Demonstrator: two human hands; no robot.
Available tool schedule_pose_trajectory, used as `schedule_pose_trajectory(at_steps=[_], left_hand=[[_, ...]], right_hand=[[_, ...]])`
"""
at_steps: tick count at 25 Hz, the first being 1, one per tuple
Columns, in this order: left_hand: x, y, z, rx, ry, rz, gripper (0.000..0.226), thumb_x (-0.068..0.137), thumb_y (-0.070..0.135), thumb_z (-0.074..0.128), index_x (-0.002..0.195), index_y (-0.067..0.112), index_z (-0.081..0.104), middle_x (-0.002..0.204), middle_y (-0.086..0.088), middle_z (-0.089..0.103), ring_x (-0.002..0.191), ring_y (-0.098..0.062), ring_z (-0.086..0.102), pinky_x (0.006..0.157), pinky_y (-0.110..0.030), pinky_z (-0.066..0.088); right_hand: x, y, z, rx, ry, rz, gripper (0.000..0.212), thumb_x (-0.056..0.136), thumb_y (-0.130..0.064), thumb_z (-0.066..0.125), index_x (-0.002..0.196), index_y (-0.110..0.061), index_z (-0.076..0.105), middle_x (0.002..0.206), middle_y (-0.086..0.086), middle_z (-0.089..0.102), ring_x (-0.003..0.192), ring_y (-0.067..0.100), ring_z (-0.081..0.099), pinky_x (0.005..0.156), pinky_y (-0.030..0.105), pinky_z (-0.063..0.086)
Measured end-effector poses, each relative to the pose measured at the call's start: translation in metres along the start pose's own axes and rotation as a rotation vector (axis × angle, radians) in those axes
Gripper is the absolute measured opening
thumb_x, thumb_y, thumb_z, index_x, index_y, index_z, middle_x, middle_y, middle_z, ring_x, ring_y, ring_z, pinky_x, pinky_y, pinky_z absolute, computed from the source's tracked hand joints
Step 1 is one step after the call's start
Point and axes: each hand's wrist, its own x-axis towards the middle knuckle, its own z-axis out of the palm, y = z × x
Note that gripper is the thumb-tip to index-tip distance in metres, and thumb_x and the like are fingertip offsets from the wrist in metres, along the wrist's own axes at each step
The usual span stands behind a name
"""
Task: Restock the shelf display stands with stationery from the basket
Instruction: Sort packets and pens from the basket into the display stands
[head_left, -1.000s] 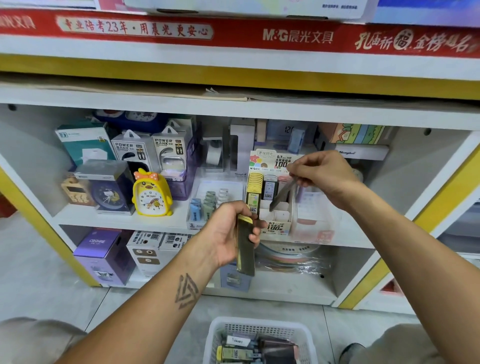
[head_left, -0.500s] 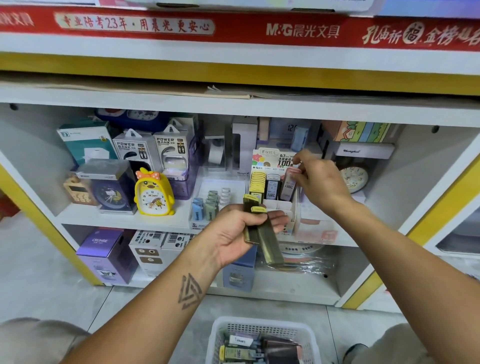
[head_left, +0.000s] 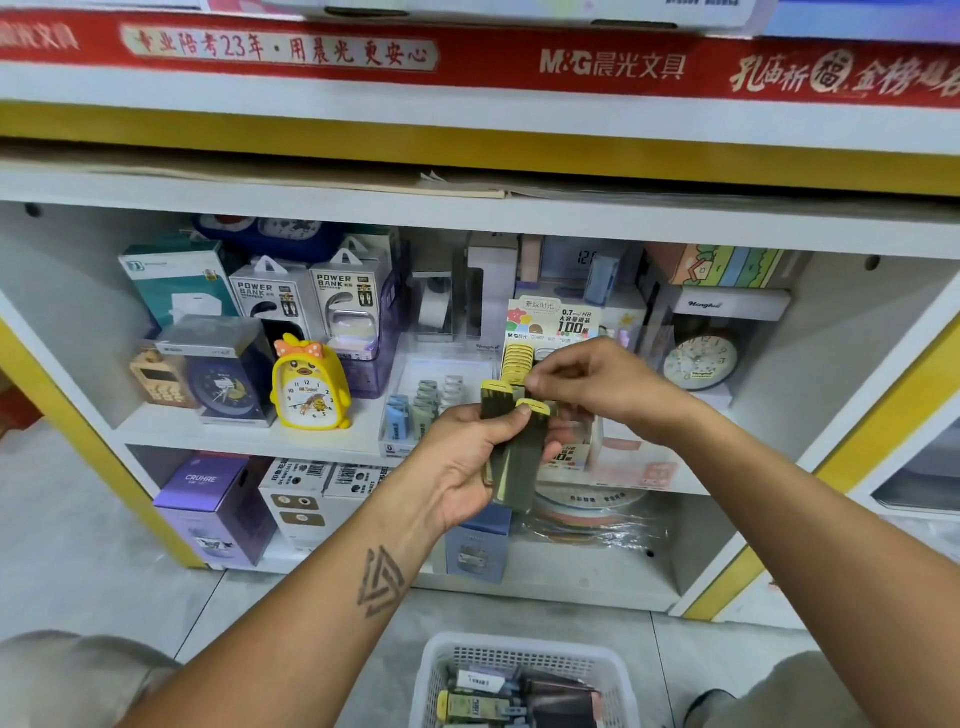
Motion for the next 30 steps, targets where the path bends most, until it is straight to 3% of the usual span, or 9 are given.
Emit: schedule_pose_trajectory(at_steps=[2, 5, 8, 12, 15, 17, 20, 25, 30], left_hand=[[-0.001, 0.000, 0.000, -0.029, 0.005, 0.016, 0.031, 0.090, 0.000, 0.062, 0.119, -0.013, 0.057, 0.108, -0.037, 0.066, 0.097, -0.047, 0.068, 0.073, -0.044, 0.061], [-0.001, 0.001, -0.005, -0.019, 0.011, 0.033, 0.031, 0.095, 0.007, 0.058, 0.119, -0.013, 0.053, 0.108, -0.038, 0.065, 0.096, -0.050, 0.068, 0.071, -0.048, 0.060], [0.000, 0.008, -0.013, 0.030, 0.151, 0.048, 0.021, 0.103, 0.018, 0.047, 0.107, -0.002, 0.049, 0.100, -0.034, 0.069, 0.088, -0.046, 0.071, 0.066, -0.053, 0.060], [-0.001, 0.013, -0.028, 0.179, 0.399, 0.044, 0.021, 0.106, 0.022, 0.040, 0.105, 0.006, 0.052, 0.080, -0.020, 0.073, 0.060, -0.028, 0.071, 0.049, -0.036, 0.058], [-0.005, 0.016, -0.033, 0.255, 0.440, -0.015, 0.024, 0.103, 0.030, 0.043, 0.102, 0.009, 0.055, 0.065, -0.010, 0.066, 0.044, -0.017, 0.049, 0.042, -0.019, 0.037], [-0.007, 0.020, -0.034, 0.227, 0.378, -0.055, 0.036, 0.098, 0.037, 0.039, 0.102, 0.007, 0.058, 0.065, -0.009, 0.061, 0.044, -0.016, 0.039, 0.043, -0.018, 0.028], [-0.010, 0.021, -0.035, 0.194, 0.291, -0.056, 0.044, 0.094, 0.032, 0.034, 0.107, 0.002, 0.063, 0.066, -0.009, 0.058, 0.047, -0.016, 0.039, 0.046, -0.022, 0.028], [-0.010, 0.014, -0.030, 0.201, 0.283, 0.058, 0.016, 0.094, 0.003, 0.053, 0.100, 0.006, 0.067, 0.071, -0.007, 0.067, 0.055, -0.016, 0.060, 0.047, -0.024, 0.047], [-0.006, 0.011, -0.030, 0.225, 0.293, 0.128, 0.030, 0.089, -0.003, 0.064, 0.118, 0.005, 0.064, 0.090, -0.008, 0.073, 0.075, -0.020, 0.068, 0.057, -0.031, 0.054]], right_hand=[[-0.004, -0.004, 0.005, 0.173, -0.109, 0.019, 0.013, 0.086, -0.011, 0.076, 0.094, -0.001, 0.074, 0.077, 0.015, 0.073, 0.055, 0.017, 0.064, 0.052, 0.024, 0.052], [-0.005, -0.008, 0.006, 0.265, -0.084, 0.012, 0.008, 0.083, 0.004, 0.075, 0.089, 0.004, 0.069, 0.066, 0.011, 0.068, 0.051, 0.014, 0.057, 0.047, 0.020, 0.045], [-0.002, -0.010, 0.002, 0.286, 0.033, 0.058, 0.009, 0.085, 0.010, 0.067, 0.088, 0.004, 0.072, 0.082, 0.020, 0.073, 0.054, 0.015, 0.051, 0.047, 0.021, 0.039], [0.002, -0.012, -0.009, 0.300, 0.159, 0.027, 0.009, 0.081, -0.002, 0.078, 0.088, 0.003, 0.076, 0.086, 0.020, 0.075, 0.058, 0.013, 0.059, 0.050, 0.017, 0.048], [0.003, -0.012, -0.009, 0.331, 0.183, -0.016, 0.026, 0.070, -0.014, 0.085, 0.091, 0.000, 0.076, 0.080, 0.011, 0.076, 0.067, 0.015, 0.071, 0.063, 0.019, 0.057], [0.006, -0.011, -0.006, 0.264, 0.193, -0.014, 0.021, 0.075, -0.008, 0.084, 0.093, -0.005, 0.074, 0.083, 0.011, 0.078, 0.079, 0.021, 0.076, 0.076, 0.028, 0.061], [0.011, -0.008, 0.001, -0.034, 0.299, -0.050, 0.010, 0.084, -0.013, 0.080, 0.091, -0.015, 0.074, 0.075, 0.008, 0.076, 0.072, 0.025, 0.074, 0.078, 0.039, 0.062], [0.013, -0.004, 0.016, -0.441, 0.359, -0.241, 0.012, 0.088, -0.023, 0.077, 0.097, -0.016, 0.072, 0.071, -0.005, 0.065, 0.066, 0.016, 0.064, 0.070, 0.037, 0.056], [0.012, -0.002, 0.024, -0.616, 0.315, -0.341, 0.012, 0.095, -0.016, 0.066, 0.097, -0.009, 0.075, 0.090, 0.004, 0.072, 0.081, 0.020, 0.064, 0.078, 0.035, 0.053]])
